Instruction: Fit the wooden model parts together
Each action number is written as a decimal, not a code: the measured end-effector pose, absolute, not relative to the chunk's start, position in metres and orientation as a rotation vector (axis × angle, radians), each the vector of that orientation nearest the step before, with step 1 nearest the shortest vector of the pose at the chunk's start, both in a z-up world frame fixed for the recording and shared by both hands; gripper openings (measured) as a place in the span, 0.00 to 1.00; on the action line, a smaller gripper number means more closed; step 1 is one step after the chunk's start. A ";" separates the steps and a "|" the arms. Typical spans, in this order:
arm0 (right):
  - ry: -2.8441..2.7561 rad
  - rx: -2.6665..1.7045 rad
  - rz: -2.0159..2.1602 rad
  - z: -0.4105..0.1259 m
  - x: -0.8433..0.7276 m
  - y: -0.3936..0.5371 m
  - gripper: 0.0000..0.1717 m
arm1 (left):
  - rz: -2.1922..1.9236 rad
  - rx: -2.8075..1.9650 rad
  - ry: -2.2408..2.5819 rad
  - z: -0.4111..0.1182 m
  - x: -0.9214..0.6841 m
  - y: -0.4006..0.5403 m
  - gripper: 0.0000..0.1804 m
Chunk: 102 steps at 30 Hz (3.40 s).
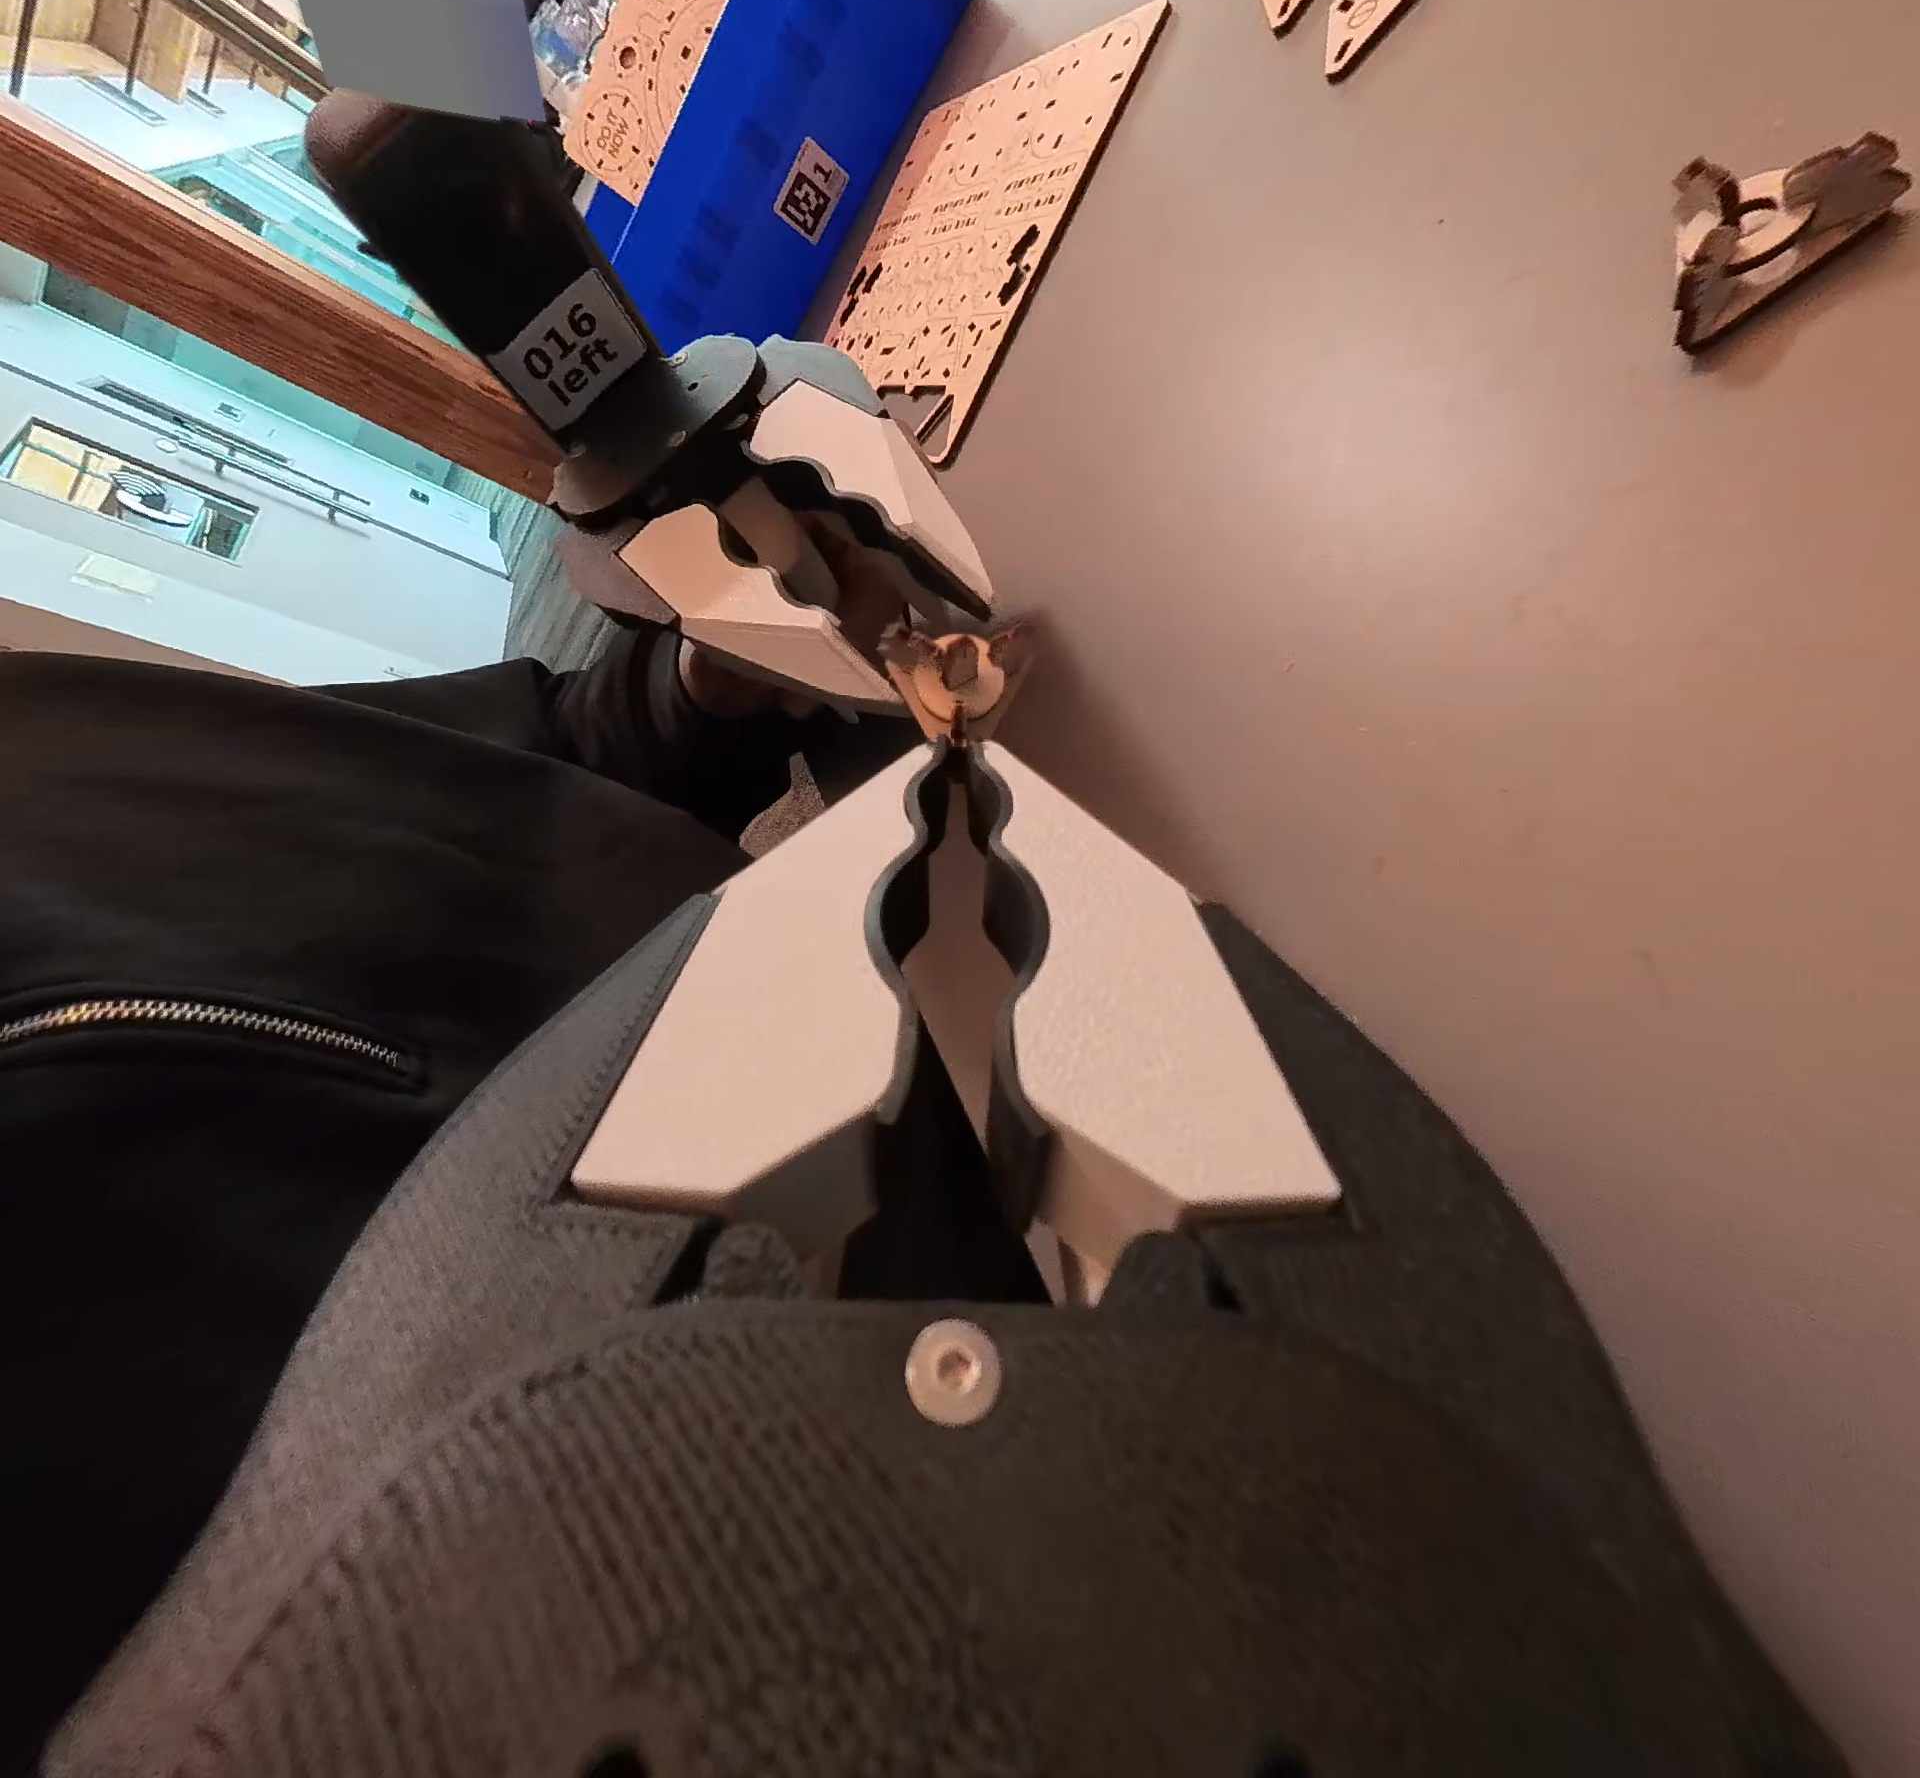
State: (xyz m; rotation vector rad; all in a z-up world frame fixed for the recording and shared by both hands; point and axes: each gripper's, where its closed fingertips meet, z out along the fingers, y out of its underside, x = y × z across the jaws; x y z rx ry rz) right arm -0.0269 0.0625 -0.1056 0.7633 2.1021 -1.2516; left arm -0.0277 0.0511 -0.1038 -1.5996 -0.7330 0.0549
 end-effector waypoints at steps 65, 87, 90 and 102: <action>2.939 0.398 -1.403 -0.159 -0.016 0.078 0.00 | -0.070 -1.738 -0.829 -0.131 -0.026 0.062 0.07; 3.035 0.418 -1.397 -0.169 -0.025 0.091 0.00 | -0.222 -2.046 -0.783 -0.170 0.005 0.083 0.15; 2.989 0.436 -1.441 -0.164 -0.025 0.092 0.00 | -0.179 -2.001 -0.848 -0.168 -0.004 0.078 0.12; 3.004 0.376 -1.482 -0.160 -0.032 0.084 0.00 | -0.083 -2.005 -0.922 -0.171 -0.016 0.074 0.15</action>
